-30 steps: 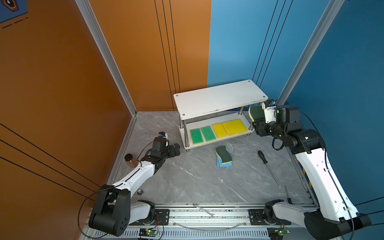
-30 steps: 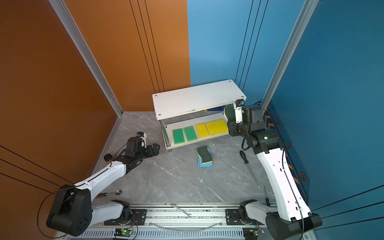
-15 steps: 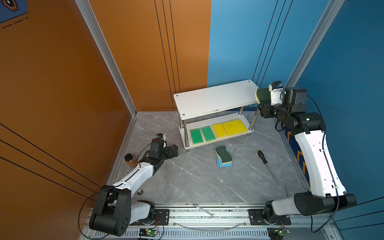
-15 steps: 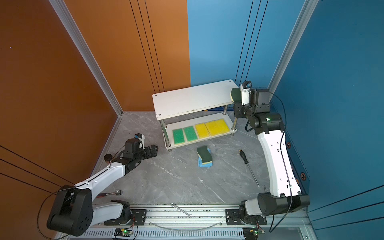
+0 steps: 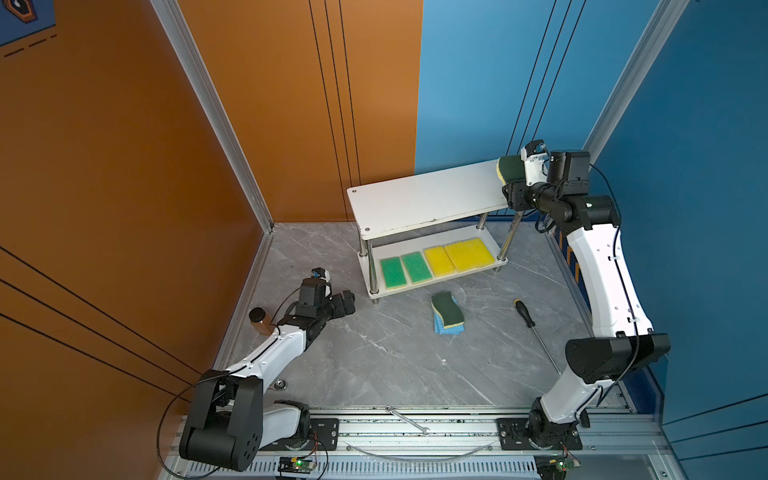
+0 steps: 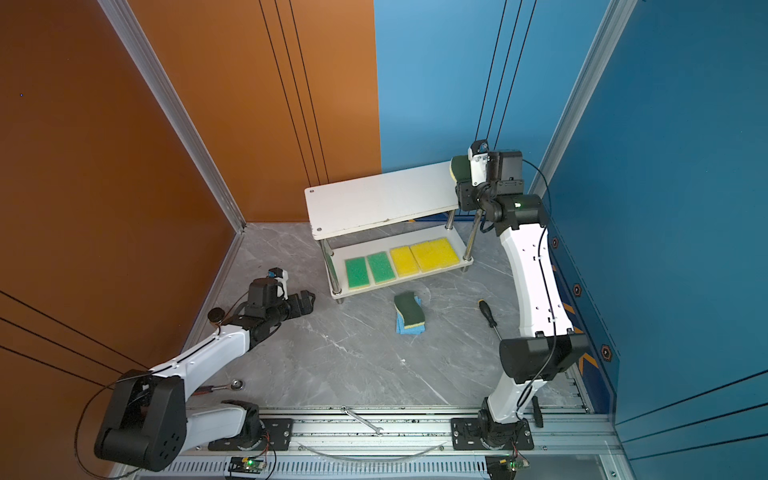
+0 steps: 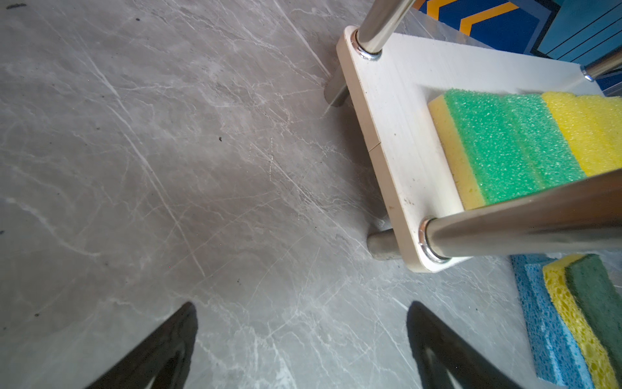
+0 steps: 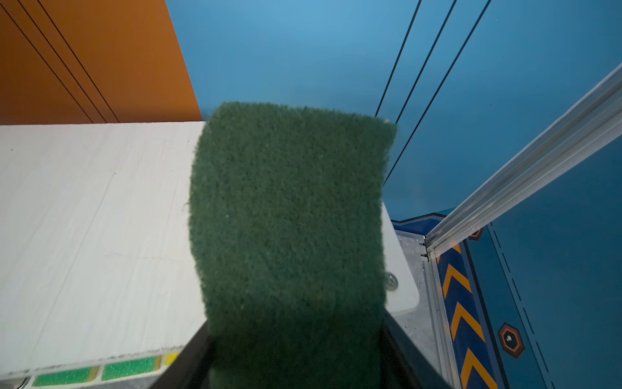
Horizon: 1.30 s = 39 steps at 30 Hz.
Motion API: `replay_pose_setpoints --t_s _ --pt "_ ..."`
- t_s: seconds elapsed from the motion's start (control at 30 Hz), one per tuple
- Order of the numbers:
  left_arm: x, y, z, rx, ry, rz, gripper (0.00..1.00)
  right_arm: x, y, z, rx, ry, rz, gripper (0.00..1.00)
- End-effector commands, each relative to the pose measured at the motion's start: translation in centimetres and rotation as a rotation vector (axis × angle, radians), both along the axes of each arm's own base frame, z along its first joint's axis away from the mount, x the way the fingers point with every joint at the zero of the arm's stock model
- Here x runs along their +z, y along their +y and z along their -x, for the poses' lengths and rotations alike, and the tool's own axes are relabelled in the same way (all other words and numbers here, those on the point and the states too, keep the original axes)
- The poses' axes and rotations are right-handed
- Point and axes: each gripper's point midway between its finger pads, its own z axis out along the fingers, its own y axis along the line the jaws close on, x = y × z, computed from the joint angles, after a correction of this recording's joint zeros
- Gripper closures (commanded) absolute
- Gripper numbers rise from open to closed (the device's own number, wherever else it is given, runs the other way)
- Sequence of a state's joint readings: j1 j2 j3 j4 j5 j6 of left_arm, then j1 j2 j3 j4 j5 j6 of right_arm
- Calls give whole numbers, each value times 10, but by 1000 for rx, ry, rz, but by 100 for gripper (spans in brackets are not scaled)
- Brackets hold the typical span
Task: Place and organize the cleaning sponges onto the shelf
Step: 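Lift the dark green pad and carry it up onto the top shelf, then lower the dark green pad onto the top shelf surface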
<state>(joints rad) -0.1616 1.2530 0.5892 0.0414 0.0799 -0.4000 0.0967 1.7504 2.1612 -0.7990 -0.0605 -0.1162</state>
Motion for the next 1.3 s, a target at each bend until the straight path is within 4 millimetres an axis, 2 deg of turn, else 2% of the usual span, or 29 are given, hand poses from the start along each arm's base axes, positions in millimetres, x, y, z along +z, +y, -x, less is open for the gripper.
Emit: replay_pose_setpoints --t_s 0.0,0.33,0.83,0.97,1.27 --pt "-5 5 6 -1 12 -15 3 7 5 -11 41 -31 3 39" --pt "-1 11 10 18 6 -25 2 -10 22 -30 89 -5 13 39" --pt "0 13 11 23 5 -29 3 -42 24 -43 107 65 54 39" --pt "0 15 12 27 7 -31 2 -51 25 -45 108 82 56 36" --pt "-2 16 13 31 12 -32 2 -54 25 -46 105 88 55 32"
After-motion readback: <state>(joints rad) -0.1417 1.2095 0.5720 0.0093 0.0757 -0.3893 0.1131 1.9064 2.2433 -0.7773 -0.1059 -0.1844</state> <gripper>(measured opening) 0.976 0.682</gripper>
